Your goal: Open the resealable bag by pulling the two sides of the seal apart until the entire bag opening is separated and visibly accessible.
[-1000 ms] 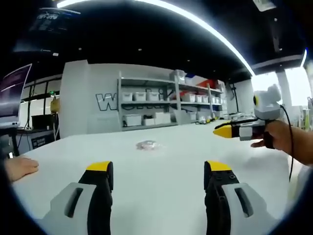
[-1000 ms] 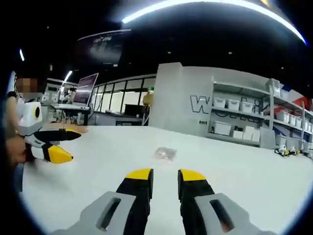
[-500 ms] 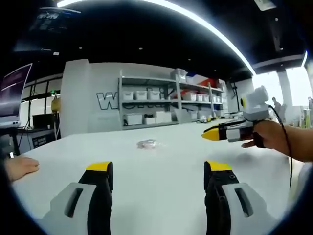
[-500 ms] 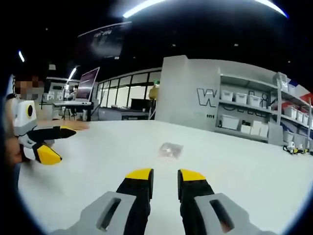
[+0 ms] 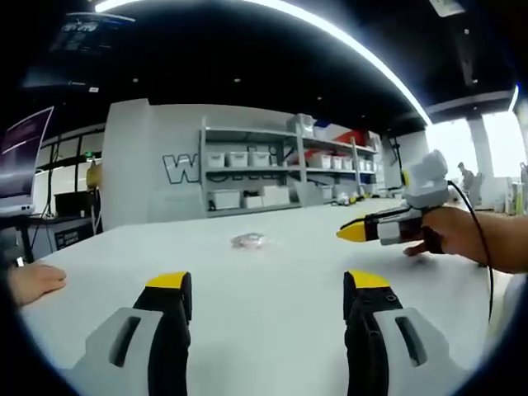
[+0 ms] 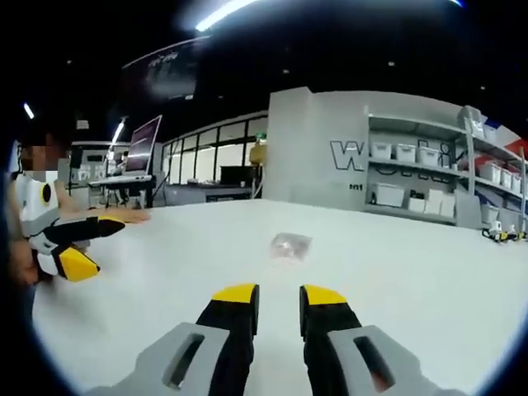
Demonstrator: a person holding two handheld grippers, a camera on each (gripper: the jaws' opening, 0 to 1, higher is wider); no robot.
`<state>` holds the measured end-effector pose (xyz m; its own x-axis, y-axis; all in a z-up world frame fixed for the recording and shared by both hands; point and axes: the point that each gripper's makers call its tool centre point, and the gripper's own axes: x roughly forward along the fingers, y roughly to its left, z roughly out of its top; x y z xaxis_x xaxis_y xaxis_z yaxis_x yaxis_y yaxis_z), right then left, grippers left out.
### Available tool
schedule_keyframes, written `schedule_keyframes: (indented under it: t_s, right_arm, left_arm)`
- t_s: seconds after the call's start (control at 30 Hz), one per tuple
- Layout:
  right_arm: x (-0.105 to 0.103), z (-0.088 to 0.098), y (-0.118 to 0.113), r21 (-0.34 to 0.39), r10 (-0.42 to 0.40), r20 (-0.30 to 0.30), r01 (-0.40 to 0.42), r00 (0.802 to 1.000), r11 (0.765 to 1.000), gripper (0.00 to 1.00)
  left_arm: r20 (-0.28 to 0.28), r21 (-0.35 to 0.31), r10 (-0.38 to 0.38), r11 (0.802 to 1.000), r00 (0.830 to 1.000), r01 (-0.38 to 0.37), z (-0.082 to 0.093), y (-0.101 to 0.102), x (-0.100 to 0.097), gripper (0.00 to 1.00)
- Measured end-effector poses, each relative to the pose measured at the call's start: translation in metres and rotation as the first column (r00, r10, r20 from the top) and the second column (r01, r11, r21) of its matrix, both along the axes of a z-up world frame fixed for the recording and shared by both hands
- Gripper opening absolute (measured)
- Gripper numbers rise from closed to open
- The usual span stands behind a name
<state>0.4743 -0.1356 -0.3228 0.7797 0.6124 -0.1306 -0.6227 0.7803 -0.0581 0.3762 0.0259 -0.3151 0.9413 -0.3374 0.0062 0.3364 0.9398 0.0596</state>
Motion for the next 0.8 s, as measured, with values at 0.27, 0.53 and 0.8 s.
schedule_keyframes:
  t_s: [0.27, 0.53, 0.8]
  right_arm:
    - [0.0014, -0.0002, 0.0017, -0.001, 0.008, -0.005, -0.008, 1.0, 1.0, 0.17]
    - [0.0016, -0.0032, -0.0025, 0.026, -0.012, -0.015, 0.013, 1.0, 1.0, 0.17]
    - [0.002, -0.0025, -0.0021, 0.027, -0.012, -0.012, 0.012, 1.0, 1.0, 0.17]
  left_arm:
    - [0.0, -0.003, 0.002, 1.0, 1.0, -0.002, 0.0005, -0.0001, -0.0006, 0.75]
    - [0.0, -0.004, 0.001, 1.0, 1.0, -0.001, 0.0004, -0.0016, -0.001, 0.74]
    - [0.001, -0.007, 0.006, 1.0, 1.0, -0.006, 0.0008, 0.0002, -0.001, 0.74]
